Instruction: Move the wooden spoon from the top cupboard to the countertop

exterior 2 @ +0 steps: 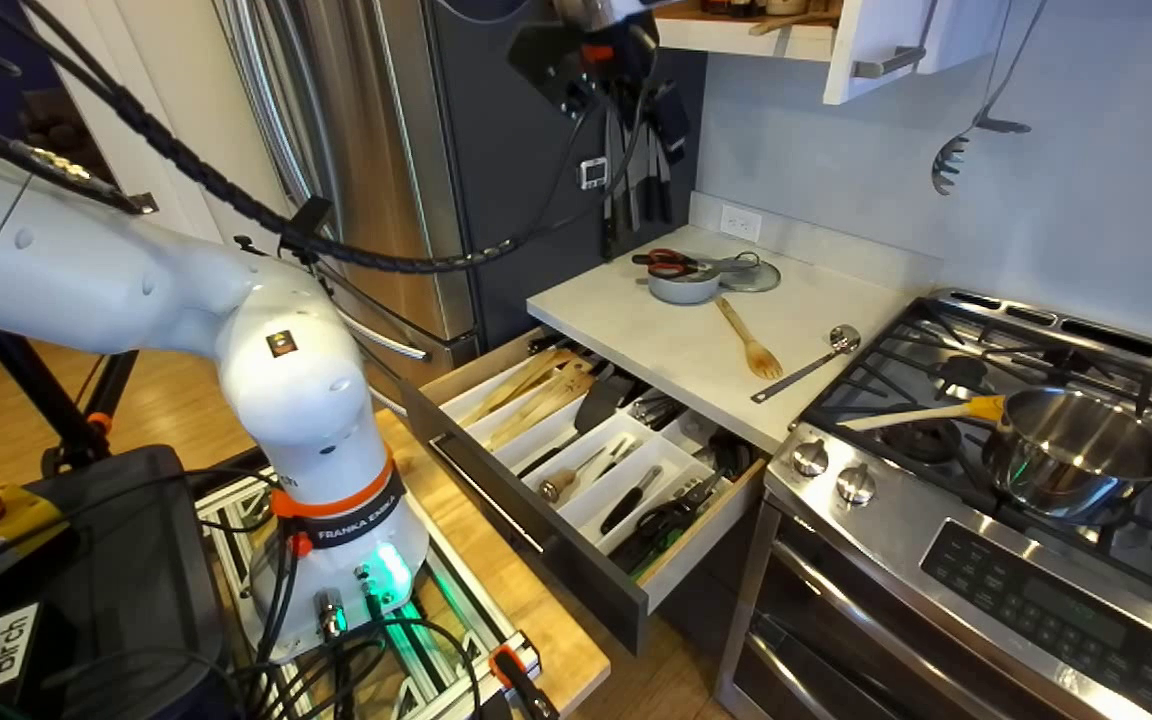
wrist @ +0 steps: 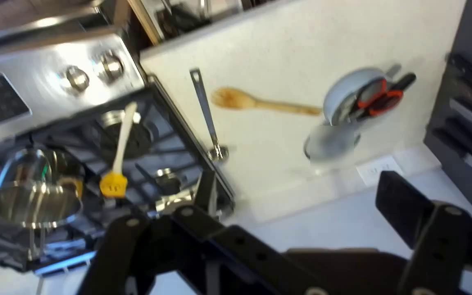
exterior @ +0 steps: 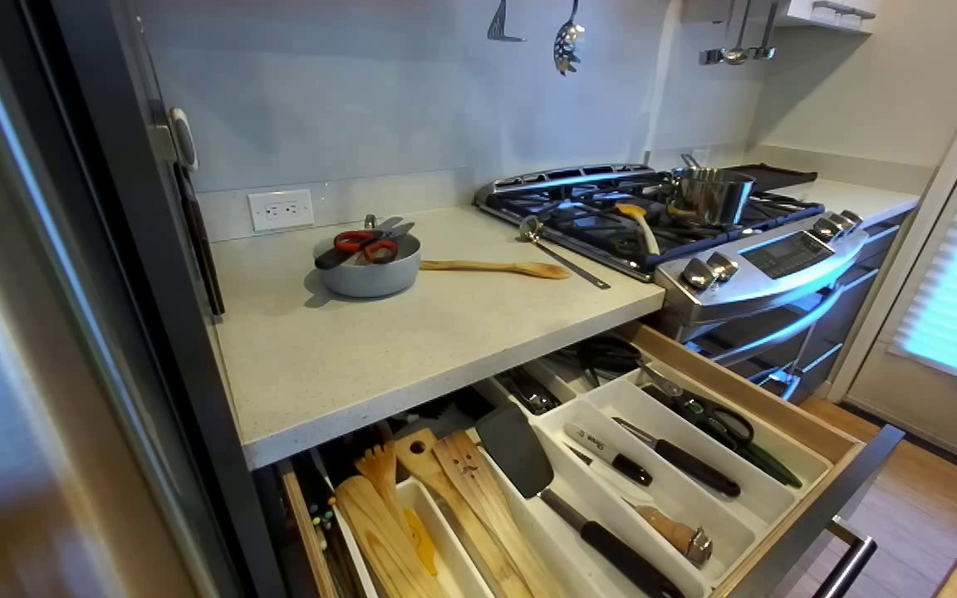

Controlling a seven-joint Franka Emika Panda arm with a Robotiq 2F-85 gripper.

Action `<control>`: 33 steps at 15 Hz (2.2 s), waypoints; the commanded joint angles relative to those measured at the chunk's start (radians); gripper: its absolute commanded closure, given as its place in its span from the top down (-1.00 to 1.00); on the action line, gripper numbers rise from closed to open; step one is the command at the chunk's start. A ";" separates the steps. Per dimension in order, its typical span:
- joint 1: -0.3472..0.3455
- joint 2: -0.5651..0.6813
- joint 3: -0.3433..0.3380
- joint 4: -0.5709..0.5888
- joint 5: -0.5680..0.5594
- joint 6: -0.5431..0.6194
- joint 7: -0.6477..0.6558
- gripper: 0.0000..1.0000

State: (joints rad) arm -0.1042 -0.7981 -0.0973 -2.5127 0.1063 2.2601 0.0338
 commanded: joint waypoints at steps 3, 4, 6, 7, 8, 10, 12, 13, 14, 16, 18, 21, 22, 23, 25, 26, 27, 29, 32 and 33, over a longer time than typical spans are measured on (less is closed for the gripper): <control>0.100 0.143 0.043 0.254 0.004 0.217 -0.053 1.00; 0.120 0.194 0.046 0.298 0.020 0.303 -0.051 1.00; 0.109 0.127 0.053 0.249 0.004 0.292 -0.021 1.00; 0.124 0.164 0.054 0.281 0.010 0.340 -0.022 1.00; 0.133 0.195 0.054 0.306 0.013 0.360 -0.023 1.00; 0.135 0.234 0.054 0.329 0.015 0.374 -0.024 1.00; 0.135 0.242 0.052 0.337 0.015 0.375 -0.027 1.00; 0.135 0.241 0.052 0.339 0.016 0.375 -0.027 1.00; 0.135 0.241 0.052 0.340 0.016 0.375 -0.028 1.00; 0.210 0.320 0.030 0.387 0.089 0.380 -0.048 1.00; 0.296 0.455 0.006 0.502 0.196 0.359 -0.073 1.00; 0.310 0.603 0.001 0.662 0.262 0.317 -0.092 1.00; 0.306 0.656 0.003 0.719 0.287 0.307 -0.099 1.00; 0.286 0.708 0.013 0.777 0.285 0.286 -0.103 1.00; 0.221 0.799 0.037 0.896 0.163 0.167 -0.077 1.00; 0.196 0.838 0.040 0.955 0.101 0.104 -0.054 1.00; 0.180 0.879 0.042 1.017 0.040 0.056 -0.040 1.00; 0.161 0.963 0.045 1.138 -0.030 -0.010 -0.055 1.00; 0.172 0.954 0.035 1.110 -0.017 0.058 -0.074 1.00; 0.170 0.981 0.036 1.142 -0.020 0.059 -0.074 1.00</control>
State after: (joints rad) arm 0.0662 0.1832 -0.0612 -1.3706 0.0866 2.3192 -0.0404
